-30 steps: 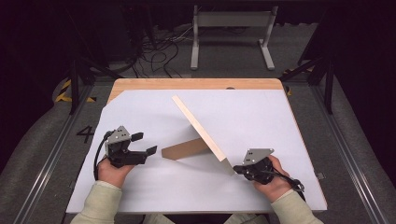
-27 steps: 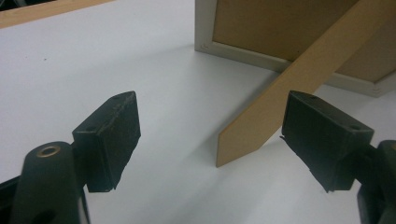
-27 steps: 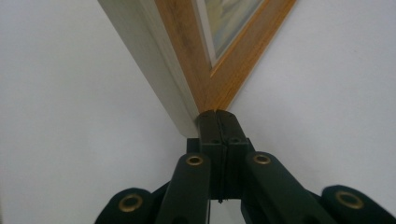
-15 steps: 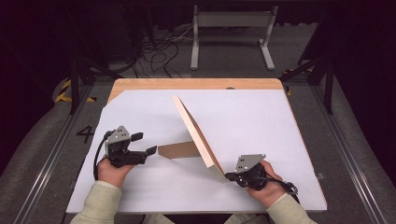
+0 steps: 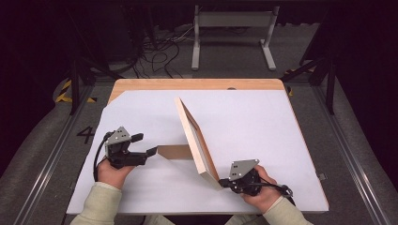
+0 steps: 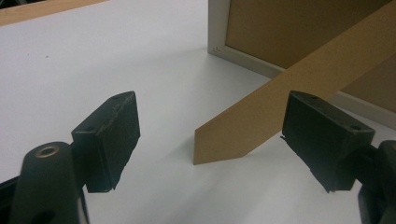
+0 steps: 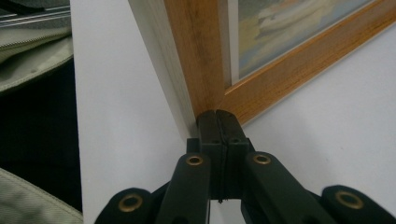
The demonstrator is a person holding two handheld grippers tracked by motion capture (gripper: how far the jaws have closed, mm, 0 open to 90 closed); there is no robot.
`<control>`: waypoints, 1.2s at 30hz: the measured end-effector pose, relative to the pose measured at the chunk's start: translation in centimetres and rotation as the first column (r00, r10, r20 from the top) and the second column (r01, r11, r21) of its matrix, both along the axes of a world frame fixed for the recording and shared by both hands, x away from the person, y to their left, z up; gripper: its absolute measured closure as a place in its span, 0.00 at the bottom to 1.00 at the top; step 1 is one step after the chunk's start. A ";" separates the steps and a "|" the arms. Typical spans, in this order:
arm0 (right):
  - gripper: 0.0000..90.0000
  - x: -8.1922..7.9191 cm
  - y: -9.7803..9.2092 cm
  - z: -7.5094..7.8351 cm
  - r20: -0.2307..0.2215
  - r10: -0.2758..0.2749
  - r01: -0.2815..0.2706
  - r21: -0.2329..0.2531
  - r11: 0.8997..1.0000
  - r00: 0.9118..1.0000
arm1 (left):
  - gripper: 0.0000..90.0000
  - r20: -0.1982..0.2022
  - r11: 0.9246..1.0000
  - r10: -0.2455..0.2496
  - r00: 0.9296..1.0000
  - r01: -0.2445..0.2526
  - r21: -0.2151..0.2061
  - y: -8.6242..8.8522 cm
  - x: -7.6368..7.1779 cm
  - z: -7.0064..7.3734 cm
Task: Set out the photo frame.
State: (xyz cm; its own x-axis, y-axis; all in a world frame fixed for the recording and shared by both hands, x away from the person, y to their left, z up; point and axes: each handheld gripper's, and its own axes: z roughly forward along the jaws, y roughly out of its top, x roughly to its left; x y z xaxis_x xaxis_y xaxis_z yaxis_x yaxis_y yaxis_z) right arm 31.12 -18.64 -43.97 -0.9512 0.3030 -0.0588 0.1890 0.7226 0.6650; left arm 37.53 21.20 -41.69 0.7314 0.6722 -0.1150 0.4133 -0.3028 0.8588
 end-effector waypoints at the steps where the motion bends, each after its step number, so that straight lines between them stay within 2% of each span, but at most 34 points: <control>1: 1.00 0.0 0.1 0.0 0.000 0.002 -0.002 0.002 1.000 1.000 | 0.22 0.000 1.000 0.000 1.000 0.000 0.000 0.0 0.0 0.0; 13: 1.00 -0.4 1.1 -0.2 -0.002 0.032 -0.032 0.017 0.999 0.999 | 0.22 0.000 1.000 -0.002 1.000 0.002 0.003 0.0 0.1 0.0; 36: 1.00 -0.5 3.6 -0.5 0.010 0.097 -0.097 0.033 0.995 0.995 | 0.22 -0.003 1.000 0.031 1.000 -0.031 -0.003 0.9 -0.5 0.0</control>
State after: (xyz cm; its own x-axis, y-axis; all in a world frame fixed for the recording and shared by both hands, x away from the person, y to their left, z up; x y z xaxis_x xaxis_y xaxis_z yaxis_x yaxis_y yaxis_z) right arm 30.57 -15.00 -44.51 -0.9756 0.2114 -0.0587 0.1132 0.7145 0.6904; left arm 37.04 22.13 -41.72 0.7098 0.6942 -0.1193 0.4253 -0.2873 0.8582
